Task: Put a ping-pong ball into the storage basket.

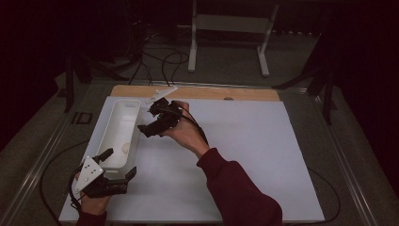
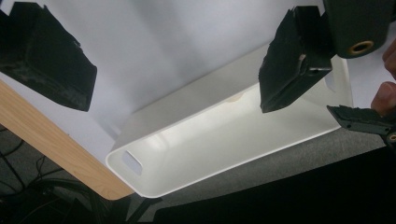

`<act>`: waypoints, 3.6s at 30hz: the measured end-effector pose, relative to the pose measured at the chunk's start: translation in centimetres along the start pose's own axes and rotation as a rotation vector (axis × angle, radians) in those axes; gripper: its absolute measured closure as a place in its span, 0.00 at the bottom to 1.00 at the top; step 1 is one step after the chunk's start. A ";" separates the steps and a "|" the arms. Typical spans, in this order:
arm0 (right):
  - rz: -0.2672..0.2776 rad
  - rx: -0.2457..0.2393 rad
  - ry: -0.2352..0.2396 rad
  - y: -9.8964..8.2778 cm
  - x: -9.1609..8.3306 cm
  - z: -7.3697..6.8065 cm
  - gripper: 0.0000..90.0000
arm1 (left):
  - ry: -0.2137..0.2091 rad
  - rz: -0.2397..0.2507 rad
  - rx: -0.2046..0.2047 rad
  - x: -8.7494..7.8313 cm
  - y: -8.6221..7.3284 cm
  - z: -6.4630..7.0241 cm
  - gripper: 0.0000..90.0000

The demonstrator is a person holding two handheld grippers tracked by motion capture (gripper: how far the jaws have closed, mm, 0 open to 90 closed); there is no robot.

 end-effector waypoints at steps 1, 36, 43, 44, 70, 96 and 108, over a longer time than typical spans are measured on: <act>0.000 0.001 0.000 -0.1 0.0 0.0 0.12 | -0.001 0.002 -0.001 0.0 0.0 0.0 0.00; -0.033 0.031 -0.025 -2.2 -0.5 2.2 0.12 | 0.000 0.003 -0.003 0.0 0.0 0.0 0.00; -0.036 0.038 -0.032 -2.6 -0.5 2.6 0.12 | 0.001 0.001 -0.004 0.0 0.0 0.0 0.00; -0.037 0.039 -0.031 -2.6 -0.6 2.7 0.12 | 0.002 0.001 -0.005 0.0 0.0 0.0 0.00; -0.048 0.072 -0.047 -3.9 -0.8 3.6 0.12 | 0.003 0.001 -0.005 0.0 0.0 0.0 0.00; -0.071 0.101 -0.078 -5.8 -0.9 4.9 0.12 | 0.002 0.001 -0.005 0.0 0.0 0.0 0.00; -0.074 0.114 -0.086 -6.5 -1.0 5.5 0.11 | 0.001 0.001 -0.006 0.0 0.0 0.0 0.00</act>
Point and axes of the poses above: each handheld gripper's, and its own axes: x roughly forward along the jaws, y roughly out of its top, z roughly to its right, the point moved 4 cm from there along x, roughly forward along the jaws, and after that the axes turned 1 degree about y, right-handed, at the moved point
